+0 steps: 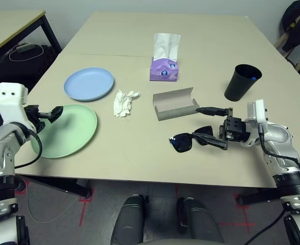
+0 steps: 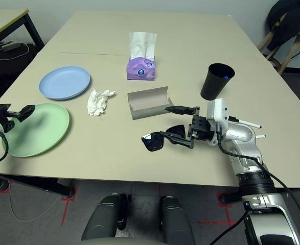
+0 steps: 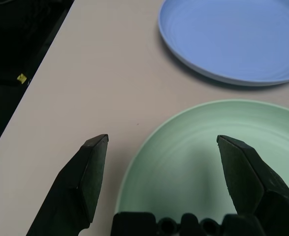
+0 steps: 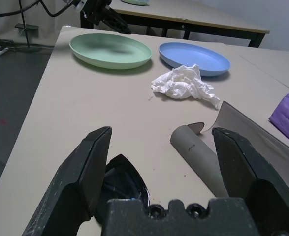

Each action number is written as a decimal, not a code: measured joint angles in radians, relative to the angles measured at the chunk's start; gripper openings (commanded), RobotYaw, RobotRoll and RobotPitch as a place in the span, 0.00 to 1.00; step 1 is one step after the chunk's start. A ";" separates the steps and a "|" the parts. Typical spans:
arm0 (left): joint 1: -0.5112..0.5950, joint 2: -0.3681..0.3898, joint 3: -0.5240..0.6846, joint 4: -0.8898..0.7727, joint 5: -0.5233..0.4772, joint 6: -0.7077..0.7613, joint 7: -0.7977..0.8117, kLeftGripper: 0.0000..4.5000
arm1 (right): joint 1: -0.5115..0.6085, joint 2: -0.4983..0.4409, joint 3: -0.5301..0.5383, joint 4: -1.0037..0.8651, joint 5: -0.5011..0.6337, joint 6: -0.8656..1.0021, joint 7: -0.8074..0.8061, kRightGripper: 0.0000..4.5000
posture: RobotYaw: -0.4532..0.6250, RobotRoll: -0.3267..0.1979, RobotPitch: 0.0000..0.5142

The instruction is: Organize and tidy the items on the table.

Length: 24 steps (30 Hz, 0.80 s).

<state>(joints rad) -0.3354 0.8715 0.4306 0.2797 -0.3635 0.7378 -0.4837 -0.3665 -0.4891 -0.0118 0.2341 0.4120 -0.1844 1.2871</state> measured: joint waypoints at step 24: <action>0.102 0.084 0.044 0.089 -0.028 0.104 -0.121 0.01 | 0.017 0.008 0.000 -0.034 0.003 0.009 -0.021 1.00 | 0.51 0.62 0.21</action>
<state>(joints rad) -0.2336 0.9552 0.4741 0.3682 -0.3914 0.8414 -0.6042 -0.3497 -0.4812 -0.0115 0.1996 0.4151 -0.1756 1.2658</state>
